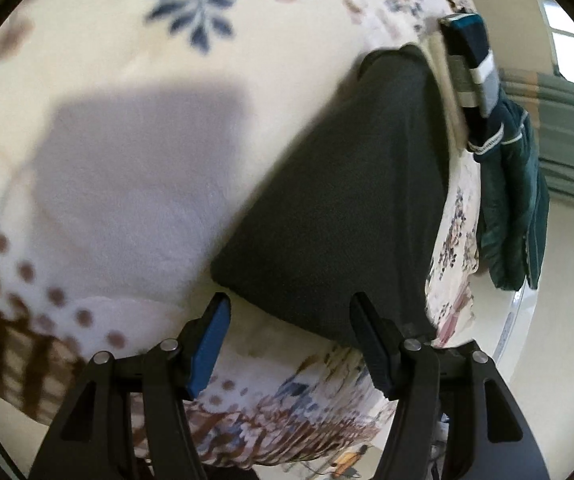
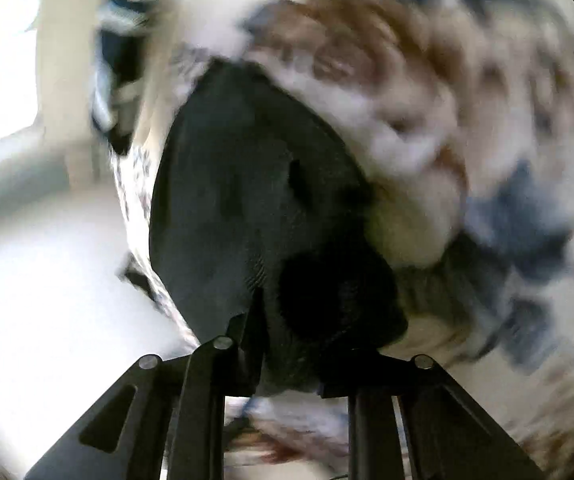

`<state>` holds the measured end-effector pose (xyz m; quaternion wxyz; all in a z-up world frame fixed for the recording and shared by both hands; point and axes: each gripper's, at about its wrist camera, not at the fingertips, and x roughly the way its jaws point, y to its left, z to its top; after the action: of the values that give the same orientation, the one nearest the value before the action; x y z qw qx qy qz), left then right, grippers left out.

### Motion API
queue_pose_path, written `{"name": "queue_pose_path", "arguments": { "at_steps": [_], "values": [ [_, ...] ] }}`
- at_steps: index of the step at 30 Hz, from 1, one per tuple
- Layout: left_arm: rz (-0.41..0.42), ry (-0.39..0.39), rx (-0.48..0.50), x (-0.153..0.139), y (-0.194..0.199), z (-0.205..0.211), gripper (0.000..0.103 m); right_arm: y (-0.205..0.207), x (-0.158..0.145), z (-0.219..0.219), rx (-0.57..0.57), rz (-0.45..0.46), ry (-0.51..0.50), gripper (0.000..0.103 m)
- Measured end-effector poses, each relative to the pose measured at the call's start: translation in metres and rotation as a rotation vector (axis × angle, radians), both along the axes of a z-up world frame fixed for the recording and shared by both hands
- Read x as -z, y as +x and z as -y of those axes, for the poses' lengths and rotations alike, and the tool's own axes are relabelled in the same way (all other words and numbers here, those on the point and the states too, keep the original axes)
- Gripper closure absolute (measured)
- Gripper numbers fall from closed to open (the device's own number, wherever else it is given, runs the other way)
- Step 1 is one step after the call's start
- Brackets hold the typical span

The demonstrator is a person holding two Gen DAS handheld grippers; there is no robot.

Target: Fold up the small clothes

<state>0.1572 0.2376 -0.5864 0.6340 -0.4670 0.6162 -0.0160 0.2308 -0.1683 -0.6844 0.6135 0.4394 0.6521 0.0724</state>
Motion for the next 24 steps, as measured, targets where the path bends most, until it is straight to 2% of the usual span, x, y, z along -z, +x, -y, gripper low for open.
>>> {"name": "queue_pose_path", "arguments": {
  "at_steps": [1,3,5,6,10,14,15,16,17,19,20,24],
  "values": [
    [0.015,0.031,0.011,-0.007,0.005,-0.005,0.044,0.000,0.005,-0.001,-0.039,-0.040,-0.014,0.079],
    [0.057,0.069,0.015,-0.017,0.021,-0.016,0.044,-0.003,0.012,0.004,-0.074,-0.142,-0.001,0.052],
    [0.099,0.096,0.006,-0.024,0.042,-0.027,0.044,0.000,0.001,0.015,-0.088,-0.173,-0.007,0.051],
    [0.129,0.098,-0.004,-0.026,0.059,-0.035,0.044,0.004,-0.008,0.020,-0.099,-0.176,-0.043,0.051],
    [0.205,0.049,0.003,-0.017,0.136,-0.048,0.044,0.027,-0.035,0.036,-0.107,-0.111,-0.110,0.045],
    [0.189,0.002,0.135,0.016,0.216,-0.029,0.046,0.056,-0.036,0.033,-0.082,-0.089,-0.136,0.045],
    [0.181,0.021,0.198,0.022,0.231,-0.019,0.048,0.068,-0.029,0.031,-0.070,-0.088,-0.136,0.045],
    [0.190,0.048,0.248,0.023,0.238,-0.011,0.059,0.076,-0.023,0.026,-0.054,-0.089,-0.130,0.045],
    [0.205,0.079,0.315,0.022,0.244,-0.001,0.097,0.086,-0.017,0.025,-0.046,-0.090,-0.124,0.045],
    [0.246,0.121,0.341,0.016,0.245,0.005,0.096,0.099,-0.010,0.018,-0.025,-0.099,-0.132,0.045],
    [0.271,0.116,0.312,0.013,0.243,0.000,0.096,0.107,-0.006,0.015,-0.016,-0.100,-0.133,0.045],
    [0.255,0.094,0.168,0.022,0.234,-0.026,0.096,0.122,0.006,0.009,-0.014,-0.095,-0.146,0.045]
  ]
}}
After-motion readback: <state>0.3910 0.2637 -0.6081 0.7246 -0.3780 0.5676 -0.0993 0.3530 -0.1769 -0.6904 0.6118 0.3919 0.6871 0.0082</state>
